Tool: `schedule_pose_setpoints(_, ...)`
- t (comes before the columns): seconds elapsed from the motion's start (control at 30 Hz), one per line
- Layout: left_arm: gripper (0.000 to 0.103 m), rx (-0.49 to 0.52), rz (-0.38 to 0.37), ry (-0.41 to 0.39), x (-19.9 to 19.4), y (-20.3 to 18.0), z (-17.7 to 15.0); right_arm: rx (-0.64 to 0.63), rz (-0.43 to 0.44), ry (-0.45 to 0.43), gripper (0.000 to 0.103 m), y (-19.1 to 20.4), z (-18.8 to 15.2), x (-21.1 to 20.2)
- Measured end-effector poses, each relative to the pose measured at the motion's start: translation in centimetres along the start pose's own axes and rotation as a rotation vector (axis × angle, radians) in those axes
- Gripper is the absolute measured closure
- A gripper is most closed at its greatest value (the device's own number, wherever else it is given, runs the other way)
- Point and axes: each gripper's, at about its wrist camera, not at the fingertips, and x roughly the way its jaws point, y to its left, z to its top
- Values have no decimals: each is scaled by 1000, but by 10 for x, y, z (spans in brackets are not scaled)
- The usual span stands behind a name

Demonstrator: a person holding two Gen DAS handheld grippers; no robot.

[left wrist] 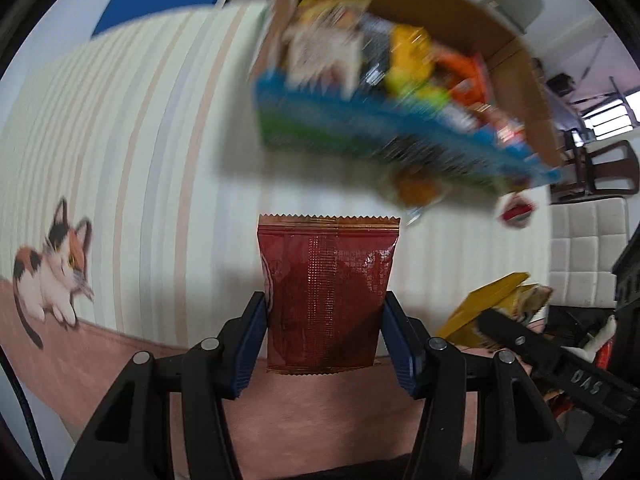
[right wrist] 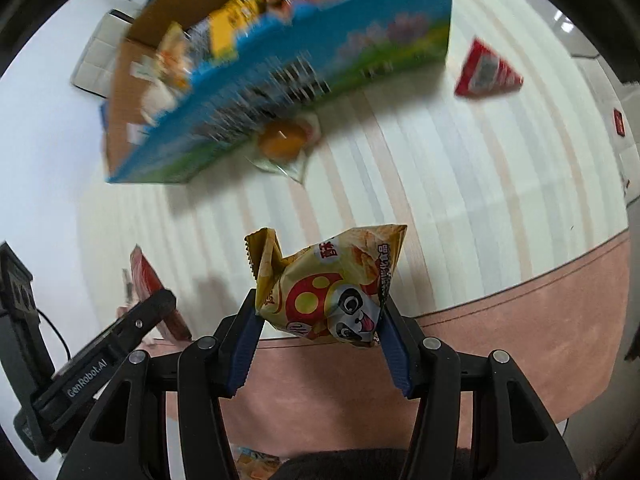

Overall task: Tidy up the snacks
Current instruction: 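Carry both packets into the box and open both tools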

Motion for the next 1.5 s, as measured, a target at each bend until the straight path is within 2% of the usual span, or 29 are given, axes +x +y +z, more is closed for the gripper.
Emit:
schedule_pose_setpoints(0.17,49,65,-35,-87,-50,-20,43,-40,57,-88,45,13,29,-58)
schedule_pose_setpoints(0.33,49,92,-26,-122,-65,-36,90,-70,75,-164,45,38,77,-90)
schedule_pose_setpoints(0.47,49,100,-2,-71,-46,-42,118,-92,65,-156,45,51,120,-94)
schedule_pose_setpoints(0.63,49,68,2,30,-10,-43,145,-132,34,-93,45,66,174,-78)
schedule_pose_setpoints(0.83,49,35,11,108,25,-39,151,-184,-13,-1,45,83,224,-32)
schedule_pose_setpoints(1.0,49,13,19,136,42,-38,152,-226,-63,42,45,84,245,0)
schedule_pose_setpoints(1.2,49,17,41,148,53,-41,152,-238,-52,63,44,83,262,21)
schedule_pose_setpoints(1.23,49,16,47,150,54,-42,152,-240,-54,67,41,84,264,24)
schedule_pose_setpoints(1.27,49,15,49,152,55,-43,151,-242,-56,74,30,84,266,26)
schedule_pose_setpoints(1.33,49,12,54,151,55,-46,150,-244,-59,67,18,84,269,26)
schedule_pose_setpoints(1.5,44,-24,45,148,53,-49,149,-258,-73,70,14,84,269,21)
